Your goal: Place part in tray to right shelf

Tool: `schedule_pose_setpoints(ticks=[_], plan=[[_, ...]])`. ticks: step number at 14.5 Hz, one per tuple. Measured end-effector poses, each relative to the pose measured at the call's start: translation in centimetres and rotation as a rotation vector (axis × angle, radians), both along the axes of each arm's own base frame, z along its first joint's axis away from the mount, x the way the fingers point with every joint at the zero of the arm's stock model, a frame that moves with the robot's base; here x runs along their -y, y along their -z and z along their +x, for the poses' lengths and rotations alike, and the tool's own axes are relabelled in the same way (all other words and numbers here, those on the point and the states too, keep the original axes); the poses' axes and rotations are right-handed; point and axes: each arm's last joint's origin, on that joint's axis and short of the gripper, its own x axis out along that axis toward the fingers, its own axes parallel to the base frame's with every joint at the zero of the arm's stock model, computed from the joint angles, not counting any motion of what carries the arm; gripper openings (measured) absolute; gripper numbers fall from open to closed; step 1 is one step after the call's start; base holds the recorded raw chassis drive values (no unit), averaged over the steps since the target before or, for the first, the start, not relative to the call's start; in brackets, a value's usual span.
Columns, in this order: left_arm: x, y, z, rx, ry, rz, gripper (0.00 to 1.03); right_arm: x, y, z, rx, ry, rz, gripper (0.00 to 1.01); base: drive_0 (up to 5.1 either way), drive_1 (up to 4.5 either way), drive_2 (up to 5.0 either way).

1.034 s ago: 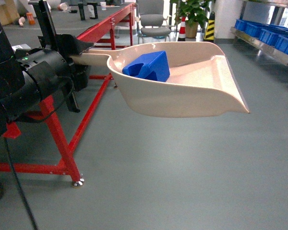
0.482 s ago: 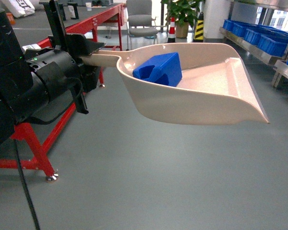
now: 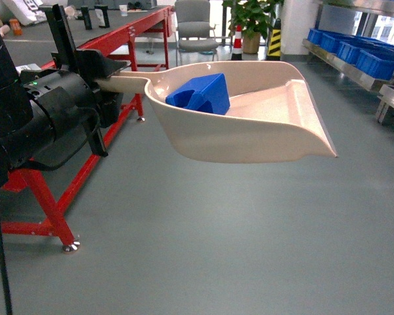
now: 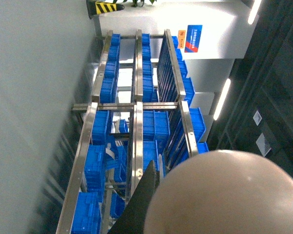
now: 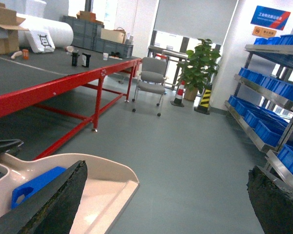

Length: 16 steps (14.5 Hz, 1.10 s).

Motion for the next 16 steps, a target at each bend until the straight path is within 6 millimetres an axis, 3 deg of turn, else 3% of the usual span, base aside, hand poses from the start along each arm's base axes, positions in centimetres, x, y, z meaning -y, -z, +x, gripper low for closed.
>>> schedule_pose_setpoints(ticks=[16], plan=[[0.13,0.00,-0.03,0.000,0.003,0.000,0.12,-0.06,0.08,0.08,-0.004,0.000,-0.003,0.98,-0.1,4.26,-4.4]])
